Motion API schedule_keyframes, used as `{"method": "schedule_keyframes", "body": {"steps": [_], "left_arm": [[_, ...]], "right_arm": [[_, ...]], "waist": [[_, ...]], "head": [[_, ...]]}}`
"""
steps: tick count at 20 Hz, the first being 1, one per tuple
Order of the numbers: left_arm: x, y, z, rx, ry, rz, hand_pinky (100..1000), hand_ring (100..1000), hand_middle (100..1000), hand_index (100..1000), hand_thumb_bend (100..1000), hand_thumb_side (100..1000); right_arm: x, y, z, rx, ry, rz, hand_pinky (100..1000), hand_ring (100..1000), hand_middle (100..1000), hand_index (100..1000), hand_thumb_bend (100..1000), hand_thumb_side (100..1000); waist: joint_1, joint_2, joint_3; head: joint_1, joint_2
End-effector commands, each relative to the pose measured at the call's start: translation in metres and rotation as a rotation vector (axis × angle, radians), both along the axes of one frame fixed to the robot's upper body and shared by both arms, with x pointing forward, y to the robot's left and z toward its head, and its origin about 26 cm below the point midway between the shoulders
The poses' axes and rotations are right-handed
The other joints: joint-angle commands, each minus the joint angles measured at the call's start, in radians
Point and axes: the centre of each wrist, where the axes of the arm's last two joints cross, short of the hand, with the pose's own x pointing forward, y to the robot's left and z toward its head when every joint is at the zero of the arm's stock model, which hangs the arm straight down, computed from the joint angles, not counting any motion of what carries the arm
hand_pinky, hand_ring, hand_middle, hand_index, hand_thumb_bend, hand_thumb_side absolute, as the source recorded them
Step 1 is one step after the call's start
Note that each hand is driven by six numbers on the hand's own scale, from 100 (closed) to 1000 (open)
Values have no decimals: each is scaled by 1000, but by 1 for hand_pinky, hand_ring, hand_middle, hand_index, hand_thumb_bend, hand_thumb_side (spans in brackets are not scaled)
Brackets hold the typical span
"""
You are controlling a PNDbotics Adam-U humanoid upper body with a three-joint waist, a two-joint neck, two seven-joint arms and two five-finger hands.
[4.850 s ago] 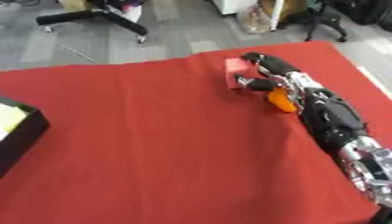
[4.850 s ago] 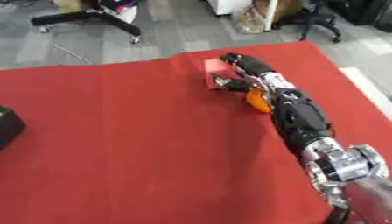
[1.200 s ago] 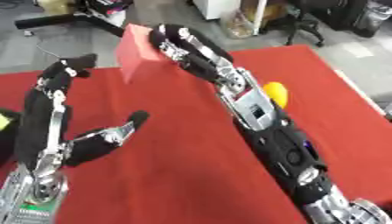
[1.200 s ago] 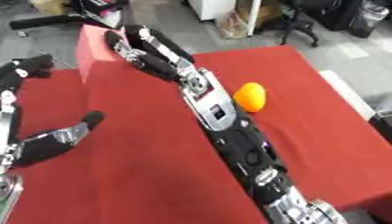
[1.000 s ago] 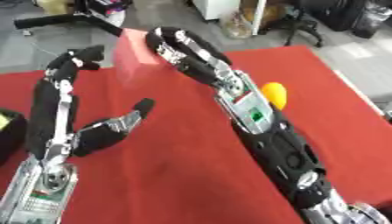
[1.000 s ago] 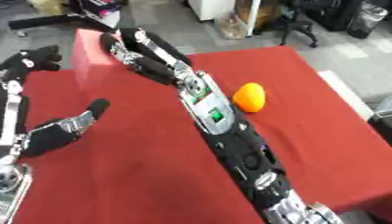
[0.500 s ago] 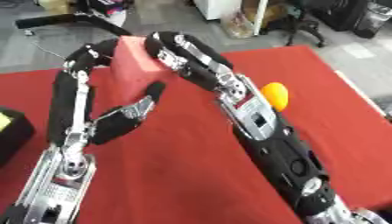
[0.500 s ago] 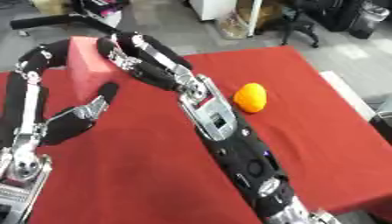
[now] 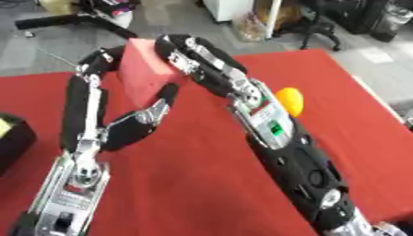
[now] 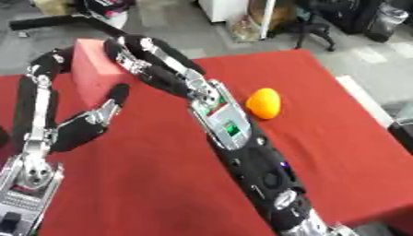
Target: Pick up the objects with one hand, pass them to the other hand, and then place them into the box on the other side of the table.
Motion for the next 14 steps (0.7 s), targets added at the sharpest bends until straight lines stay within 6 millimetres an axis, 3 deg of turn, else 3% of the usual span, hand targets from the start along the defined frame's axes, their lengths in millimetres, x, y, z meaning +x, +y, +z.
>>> {"method": "schedule_keyframes", "body": {"steps": [1,3,5,7,9,14], "left_arm": [[-4,-8,17,-56,-33,-45,715,550,544,732,458,561],[-5,-9,18,-76,-36,-60,705,526,514,701,418,558],[-6,-9,20,-101,-37,-68,682,475,456,632,299,559],[-7,-9,20,-131,-37,-67,672,454,431,603,255,556],[-7,-7,20,-161,-37,-55,645,404,375,539,169,526],[-7,-1,21,-241,-32,-7,619,352,309,471,100,522]], "right_arm": [[-6,12,4,-16,-19,55,560,411,422,543,100,844],[-6,13,3,-20,-11,62,560,411,422,542,100,847],[-6,13,2,-25,-5,67,563,415,427,547,100,863],[-6,13,1,-27,1,70,568,422,438,556,100,874],[-7,13,1,-27,4,75,600,453,483,601,100,931],[-8,12,3,-30,-4,87,652,497,568,699,100,1000]], "waist": [[-1,-14,0],[-1,-14,0],[-2,-14,0],[-2,-14,0],[-2,-14,-1],[-1,-14,1]], "head": [[1,-4],[1,-3],[0,-3],[0,-3],[1,-3],[14,-5]]}}
